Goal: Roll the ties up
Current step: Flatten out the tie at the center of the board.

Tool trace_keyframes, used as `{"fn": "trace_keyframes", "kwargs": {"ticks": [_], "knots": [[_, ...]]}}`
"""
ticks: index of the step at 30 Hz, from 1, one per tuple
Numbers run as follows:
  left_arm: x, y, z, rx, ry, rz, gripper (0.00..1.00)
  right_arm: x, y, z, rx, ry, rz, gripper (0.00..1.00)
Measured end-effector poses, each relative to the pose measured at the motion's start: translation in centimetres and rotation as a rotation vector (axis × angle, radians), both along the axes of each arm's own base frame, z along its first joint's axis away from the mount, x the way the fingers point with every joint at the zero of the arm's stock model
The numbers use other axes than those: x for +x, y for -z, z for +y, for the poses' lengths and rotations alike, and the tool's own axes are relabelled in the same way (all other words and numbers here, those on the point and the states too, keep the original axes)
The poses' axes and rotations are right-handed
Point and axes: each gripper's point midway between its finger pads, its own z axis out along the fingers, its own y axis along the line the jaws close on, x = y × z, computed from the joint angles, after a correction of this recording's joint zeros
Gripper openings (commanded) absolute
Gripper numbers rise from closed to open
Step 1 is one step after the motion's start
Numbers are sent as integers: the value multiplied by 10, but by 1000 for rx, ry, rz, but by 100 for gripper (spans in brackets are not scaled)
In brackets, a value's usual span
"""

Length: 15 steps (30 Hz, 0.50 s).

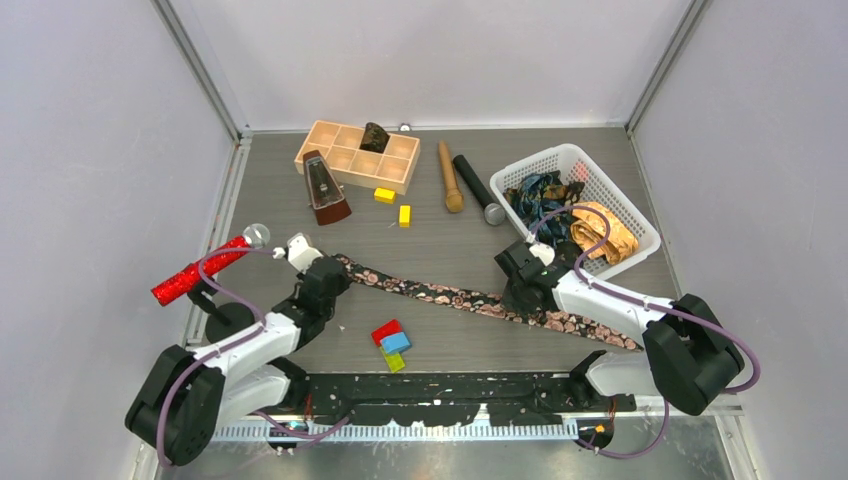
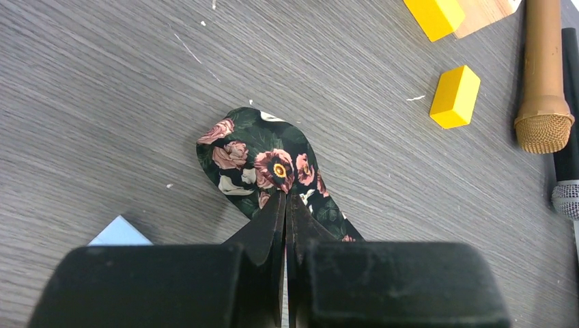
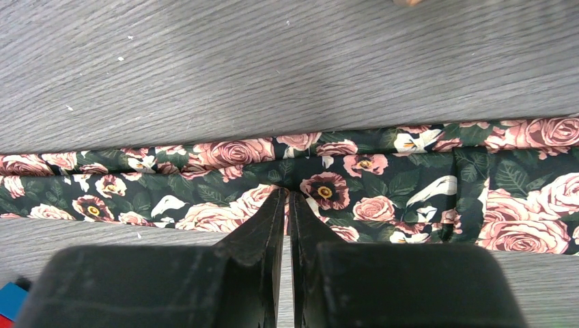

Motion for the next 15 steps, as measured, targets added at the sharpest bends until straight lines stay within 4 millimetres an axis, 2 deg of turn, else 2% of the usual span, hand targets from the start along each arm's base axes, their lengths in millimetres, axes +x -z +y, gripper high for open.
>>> {"fn": "trace_keyframes", "kwargs": {"ticks": [9, 15], "knots": [[2, 15, 1, 21, -6, 36, 2, 0, 0, 0, 1, 1, 0, 13], [-1, 16, 4, 33, -12, 49, 27, 0, 0, 0, 2, 3, 0, 13]]}}
